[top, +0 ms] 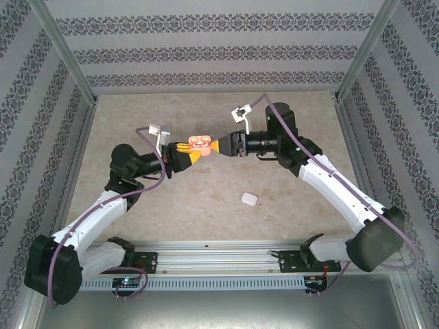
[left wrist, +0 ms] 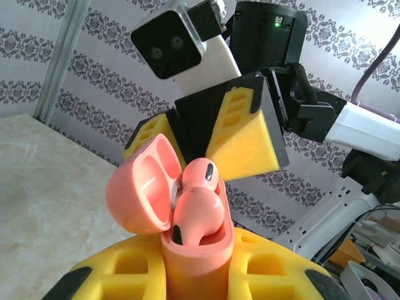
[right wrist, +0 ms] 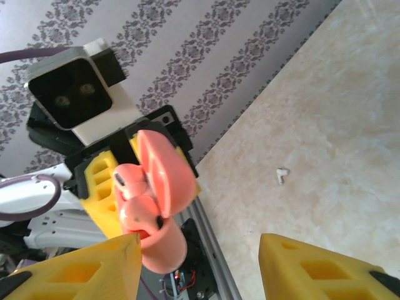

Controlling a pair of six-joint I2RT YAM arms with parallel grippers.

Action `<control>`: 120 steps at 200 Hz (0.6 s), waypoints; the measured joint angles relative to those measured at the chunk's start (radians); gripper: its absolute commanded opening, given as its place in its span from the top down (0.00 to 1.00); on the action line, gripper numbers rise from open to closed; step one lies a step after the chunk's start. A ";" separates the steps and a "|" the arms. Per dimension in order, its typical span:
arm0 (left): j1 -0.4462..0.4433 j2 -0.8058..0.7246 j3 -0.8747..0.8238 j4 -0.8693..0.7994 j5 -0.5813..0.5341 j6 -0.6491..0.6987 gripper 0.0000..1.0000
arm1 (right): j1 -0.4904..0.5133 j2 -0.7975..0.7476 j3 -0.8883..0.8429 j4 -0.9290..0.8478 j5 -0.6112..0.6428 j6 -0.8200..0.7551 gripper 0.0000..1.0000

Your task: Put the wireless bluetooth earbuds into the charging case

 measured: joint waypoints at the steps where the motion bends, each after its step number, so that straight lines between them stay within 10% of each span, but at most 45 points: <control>1: 0.000 0.000 0.000 0.000 0.000 0.000 1.00 | 0.000 0.000 0.000 -0.001 0.001 0.000 0.48; 120: -0.001 -0.065 0.015 -0.111 0.038 0.199 1.00 | -0.038 -0.040 -0.022 -0.025 0.093 0.032 0.50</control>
